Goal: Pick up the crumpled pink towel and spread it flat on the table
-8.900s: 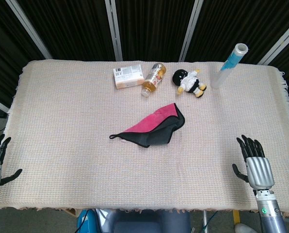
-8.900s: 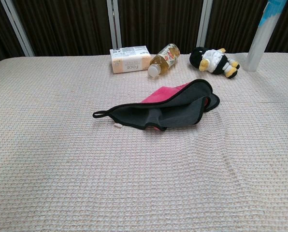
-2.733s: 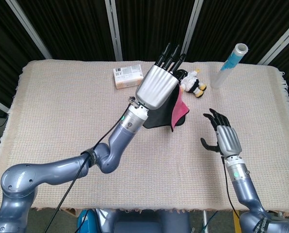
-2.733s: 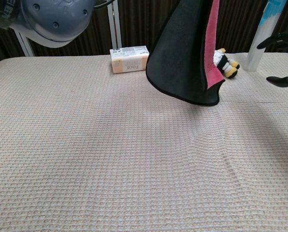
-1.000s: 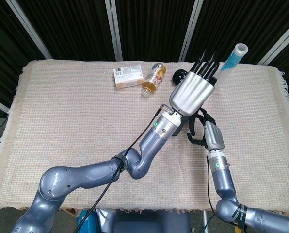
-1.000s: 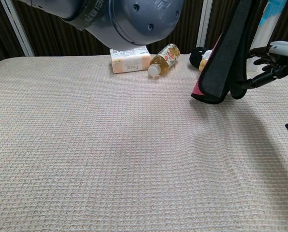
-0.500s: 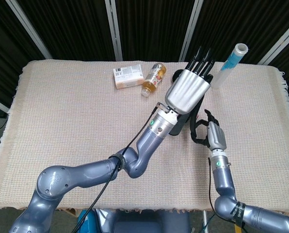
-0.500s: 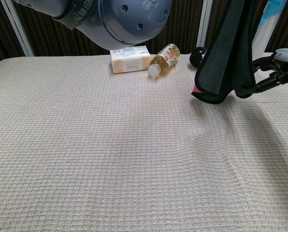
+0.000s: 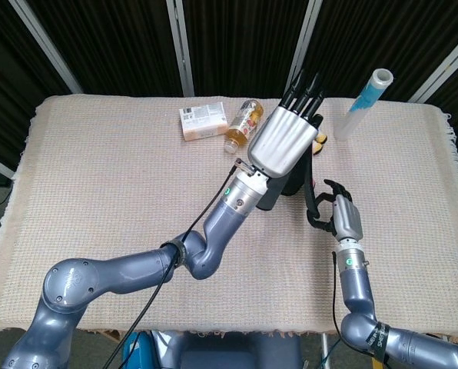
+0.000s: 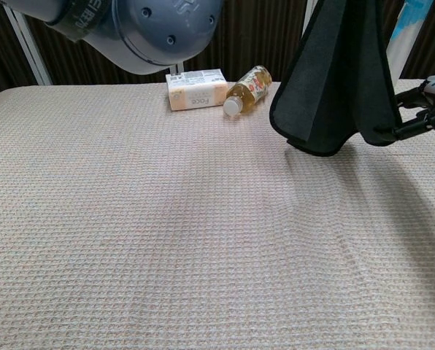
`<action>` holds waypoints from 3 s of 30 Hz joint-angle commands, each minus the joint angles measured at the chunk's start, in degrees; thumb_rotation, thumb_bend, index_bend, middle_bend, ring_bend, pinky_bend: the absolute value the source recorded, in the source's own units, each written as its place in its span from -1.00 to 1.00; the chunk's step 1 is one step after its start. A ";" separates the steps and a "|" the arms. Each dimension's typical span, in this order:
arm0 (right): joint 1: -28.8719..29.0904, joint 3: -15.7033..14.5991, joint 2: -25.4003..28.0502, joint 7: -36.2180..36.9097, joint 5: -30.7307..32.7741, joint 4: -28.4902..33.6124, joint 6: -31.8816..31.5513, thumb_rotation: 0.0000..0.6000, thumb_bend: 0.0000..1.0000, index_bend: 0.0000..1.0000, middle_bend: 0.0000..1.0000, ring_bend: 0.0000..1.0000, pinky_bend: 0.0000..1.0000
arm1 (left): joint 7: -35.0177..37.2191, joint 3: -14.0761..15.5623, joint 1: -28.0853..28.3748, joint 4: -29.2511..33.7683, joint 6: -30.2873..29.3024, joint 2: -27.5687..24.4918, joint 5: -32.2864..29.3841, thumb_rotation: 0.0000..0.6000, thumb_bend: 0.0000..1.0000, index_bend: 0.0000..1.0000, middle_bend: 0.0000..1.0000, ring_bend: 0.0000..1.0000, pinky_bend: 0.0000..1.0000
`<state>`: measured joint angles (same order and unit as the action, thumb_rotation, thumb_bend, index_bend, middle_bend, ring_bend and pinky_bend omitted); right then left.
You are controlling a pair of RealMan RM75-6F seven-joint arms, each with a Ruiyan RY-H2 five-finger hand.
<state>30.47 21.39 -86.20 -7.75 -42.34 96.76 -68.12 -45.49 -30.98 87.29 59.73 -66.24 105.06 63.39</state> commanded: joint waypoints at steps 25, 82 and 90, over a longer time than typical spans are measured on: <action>2.40 7.30 6.10 -0.14 -1.65 2.59 -1.63 1.00 0.08 0.32 -0.70 -1.00 -1.00 | 15.06 8.98 -20.52 16.95 -8.54 -15.93 5.80 1.00 0.06 0.22 -0.64 -1.00 -1.00; 6.37 2.86 2.74 -4.29 -1.41 -5.98 -3.89 1.00 0.08 0.32 -0.70 -1.00 -1.00 | 35.31 15.32 -31.03 5.47 -12.99 -4.09 11.33 1.00 0.08 0.25 -0.61 -1.00 -1.00; 2.53 -0.73 3.50 -3.41 -4.82 -2.54 -6.68 1.00 0.08 0.32 -0.70 -1.00 -1.00 | 34.78 18.47 -34.95 10.37 -15.83 -4.50 14.33 1.00 0.08 0.25 -0.61 -1.00 -1.00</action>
<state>33.73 21.37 -82.89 -11.56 -46.44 93.54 -74.25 -10.55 -13.01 52.82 69.56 -81.59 100.65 77.23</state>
